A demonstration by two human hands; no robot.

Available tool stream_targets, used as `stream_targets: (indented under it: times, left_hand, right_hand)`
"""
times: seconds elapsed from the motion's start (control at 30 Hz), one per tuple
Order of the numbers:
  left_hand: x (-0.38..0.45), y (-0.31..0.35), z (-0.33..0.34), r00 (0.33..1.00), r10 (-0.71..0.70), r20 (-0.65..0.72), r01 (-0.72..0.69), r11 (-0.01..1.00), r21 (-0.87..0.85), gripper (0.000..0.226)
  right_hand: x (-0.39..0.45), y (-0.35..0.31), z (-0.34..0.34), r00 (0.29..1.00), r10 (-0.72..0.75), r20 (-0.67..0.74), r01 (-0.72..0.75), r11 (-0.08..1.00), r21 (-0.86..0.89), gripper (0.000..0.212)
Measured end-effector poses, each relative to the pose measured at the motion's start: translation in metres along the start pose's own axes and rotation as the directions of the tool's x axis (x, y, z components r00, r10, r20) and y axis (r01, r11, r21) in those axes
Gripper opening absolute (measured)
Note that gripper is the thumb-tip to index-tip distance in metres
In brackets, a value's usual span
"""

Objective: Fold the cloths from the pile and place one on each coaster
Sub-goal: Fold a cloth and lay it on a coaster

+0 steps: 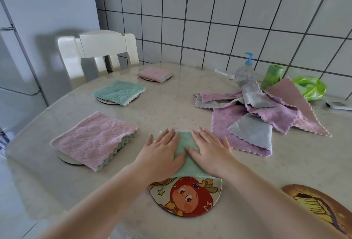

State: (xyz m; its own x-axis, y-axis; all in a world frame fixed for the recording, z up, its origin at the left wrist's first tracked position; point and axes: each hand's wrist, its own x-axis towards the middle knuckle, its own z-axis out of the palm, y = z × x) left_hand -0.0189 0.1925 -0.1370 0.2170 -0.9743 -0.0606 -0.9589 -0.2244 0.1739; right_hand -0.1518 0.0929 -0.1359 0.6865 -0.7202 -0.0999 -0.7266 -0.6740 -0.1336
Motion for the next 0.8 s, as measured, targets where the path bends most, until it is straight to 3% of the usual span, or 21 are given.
stream_targets:
  times: [0.23, 0.4, 0.53, 0.67, 0.8]
  left_hand:
    - [-0.004, -0.012, 0.001, 0.999, -0.041, -0.008, 0.041, 0.998, -0.052, 0.069]
    - [-0.022, -0.027, -0.001, 0.983, -0.122, -0.135, 0.103, 0.985, -0.138, 0.073]
    - [-0.029, -0.021, -0.003, 0.977, -0.118, -0.179, 0.082, 0.978, -0.194, 0.055]
    - [-0.016, -0.016, -0.007, 0.983, -0.115, -0.144, 0.064, 0.945, -0.320, 0.046]
    - [-0.008, -0.018, -0.011, 0.977, -0.073, -0.200, -0.007, 0.929, -0.370, 0.045]
  right_hand:
    - [-0.012, 0.016, -0.001, 0.997, 0.074, -0.024, -0.072, 0.996, 0.056, 0.078]
    - [-0.032, 0.036, -0.018, 0.960, 0.145, -0.240, -0.052, 0.933, 0.355, 0.050]
    - [-0.038, 0.039, -0.025, 0.982, 0.115, -0.148, -0.050, 0.920, 0.388, 0.039]
    - [-0.028, 0.029, -0.026, 0.991, 0.119, -0.063, -0.078, 0.890, 0.448, 0.047]
    - [-0.020, 0.030, -0.031, 0.983, 0.181, -0.006, -0.138, 0.774, 0.618, 0.040]
